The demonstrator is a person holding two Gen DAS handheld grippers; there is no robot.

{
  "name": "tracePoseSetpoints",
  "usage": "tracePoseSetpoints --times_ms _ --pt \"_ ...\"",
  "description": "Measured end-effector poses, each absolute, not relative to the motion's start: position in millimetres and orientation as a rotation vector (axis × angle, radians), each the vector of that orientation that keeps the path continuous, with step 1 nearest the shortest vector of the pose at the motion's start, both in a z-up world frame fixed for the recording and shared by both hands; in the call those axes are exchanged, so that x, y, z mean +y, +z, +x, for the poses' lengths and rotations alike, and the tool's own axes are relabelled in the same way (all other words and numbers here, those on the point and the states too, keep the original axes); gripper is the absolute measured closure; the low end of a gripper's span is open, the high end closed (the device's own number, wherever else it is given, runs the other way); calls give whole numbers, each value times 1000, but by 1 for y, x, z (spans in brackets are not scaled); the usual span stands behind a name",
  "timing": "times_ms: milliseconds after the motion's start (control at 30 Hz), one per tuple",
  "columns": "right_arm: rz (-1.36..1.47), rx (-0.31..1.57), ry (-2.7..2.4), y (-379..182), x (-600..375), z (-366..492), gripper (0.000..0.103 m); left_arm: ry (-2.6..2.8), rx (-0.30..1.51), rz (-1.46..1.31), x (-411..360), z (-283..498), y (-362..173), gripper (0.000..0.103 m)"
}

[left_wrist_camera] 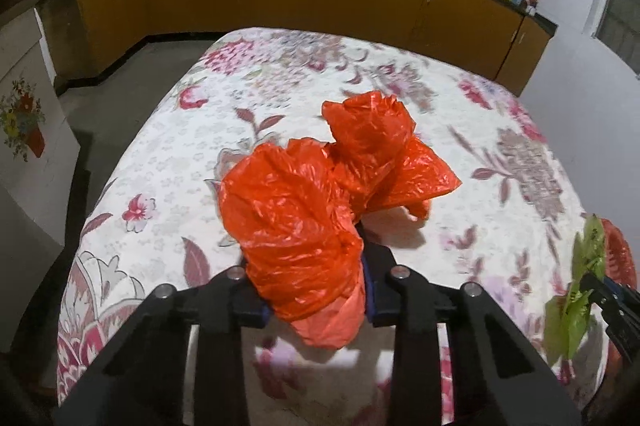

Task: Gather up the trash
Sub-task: 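Grasp the red bag with the left tool while the right tool lifts the paw-print bag, then carry the red bag and paw-print green bag over the red basket with both tools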

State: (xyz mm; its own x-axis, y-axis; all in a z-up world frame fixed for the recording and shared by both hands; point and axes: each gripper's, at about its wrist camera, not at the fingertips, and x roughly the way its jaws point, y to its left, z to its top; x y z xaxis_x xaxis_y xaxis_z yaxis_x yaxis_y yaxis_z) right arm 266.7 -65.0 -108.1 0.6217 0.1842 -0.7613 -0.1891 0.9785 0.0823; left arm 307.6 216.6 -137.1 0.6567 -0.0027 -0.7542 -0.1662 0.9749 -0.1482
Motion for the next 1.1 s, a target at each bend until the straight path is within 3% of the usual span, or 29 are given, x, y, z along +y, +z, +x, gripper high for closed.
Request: tracePoseSetpoints --times_ms 633,1100 --pt "-31 681 96 -36 -142 221 83 -160 713 -198 120 270 -61 71" --pt "-4 630 -36 -15 -223 193 83 -347 692 -149 26 257 -33 71"
